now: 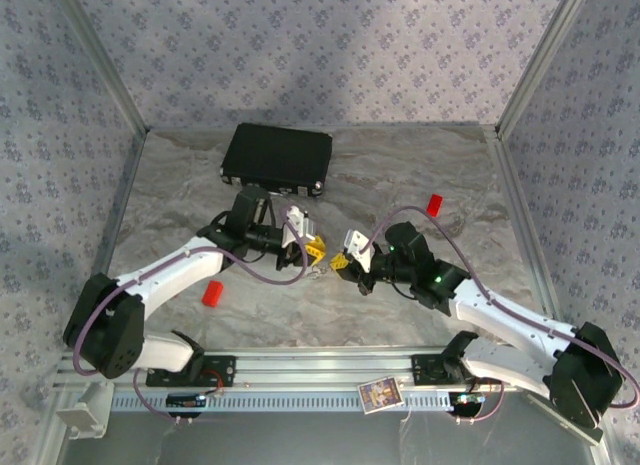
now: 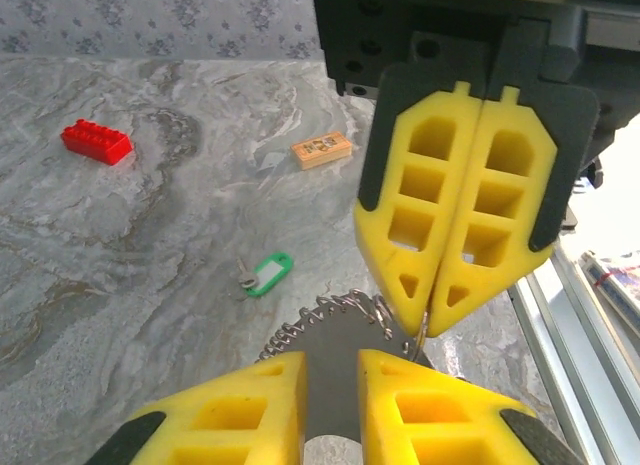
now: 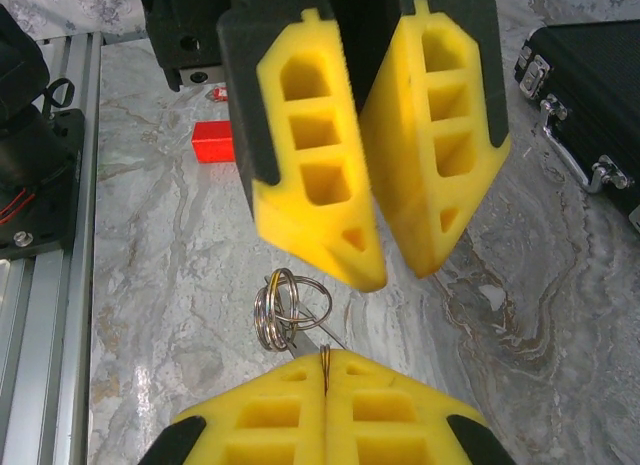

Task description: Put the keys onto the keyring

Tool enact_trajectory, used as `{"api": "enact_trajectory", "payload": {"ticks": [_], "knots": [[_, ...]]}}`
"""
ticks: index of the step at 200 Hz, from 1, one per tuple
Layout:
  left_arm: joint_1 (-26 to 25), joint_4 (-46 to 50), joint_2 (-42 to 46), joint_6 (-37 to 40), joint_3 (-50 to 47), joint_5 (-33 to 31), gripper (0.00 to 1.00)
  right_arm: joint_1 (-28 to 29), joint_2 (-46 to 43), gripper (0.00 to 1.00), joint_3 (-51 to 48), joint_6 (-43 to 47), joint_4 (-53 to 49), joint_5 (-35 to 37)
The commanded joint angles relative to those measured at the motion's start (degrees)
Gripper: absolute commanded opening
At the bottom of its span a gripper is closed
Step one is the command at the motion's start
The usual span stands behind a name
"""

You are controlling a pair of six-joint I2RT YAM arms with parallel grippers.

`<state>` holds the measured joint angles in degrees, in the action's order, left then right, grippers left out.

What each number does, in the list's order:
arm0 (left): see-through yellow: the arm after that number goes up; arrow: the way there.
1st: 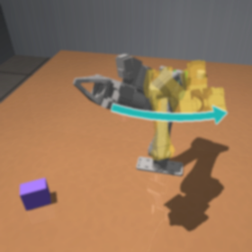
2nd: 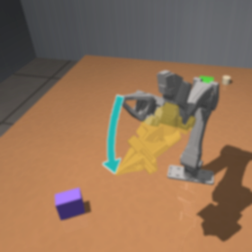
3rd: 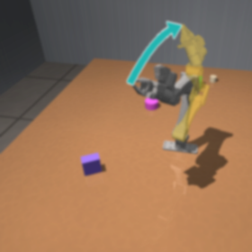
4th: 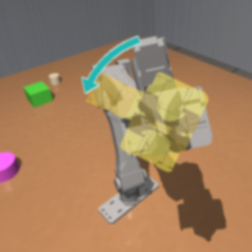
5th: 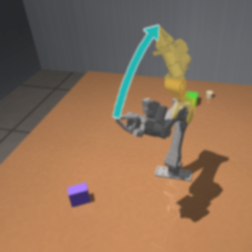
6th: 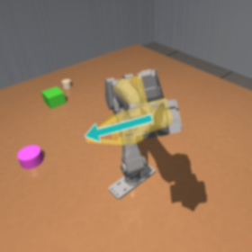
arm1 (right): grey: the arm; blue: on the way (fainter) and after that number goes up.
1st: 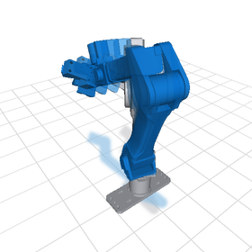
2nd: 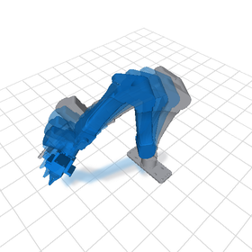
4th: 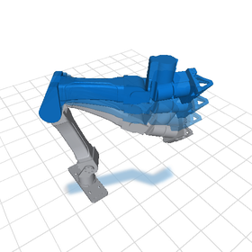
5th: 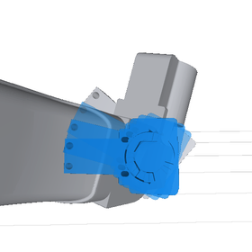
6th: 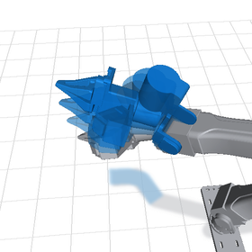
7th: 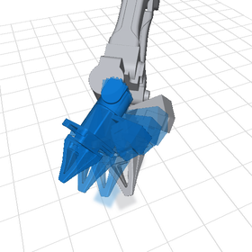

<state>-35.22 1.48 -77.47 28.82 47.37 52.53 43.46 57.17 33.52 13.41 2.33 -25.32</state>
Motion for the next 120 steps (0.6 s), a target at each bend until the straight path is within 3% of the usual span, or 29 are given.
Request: {"api": "enact_trajectory", "payload": {"ticks": [1, 120], "knots": [[-0.83, 0.22, 1.51, 3.49, -1.45, 1.96, 0.24, -0.22, -1.68, 0.00, -0.21, 1.18, -0.35, -0.60], [-3.71, 0.11, 3.01, 3.91, -3.97, 2.64, 0.24, 1.78, -1.43, 0.00, 0.46, 0.21, -0.42, -0.87]]}}
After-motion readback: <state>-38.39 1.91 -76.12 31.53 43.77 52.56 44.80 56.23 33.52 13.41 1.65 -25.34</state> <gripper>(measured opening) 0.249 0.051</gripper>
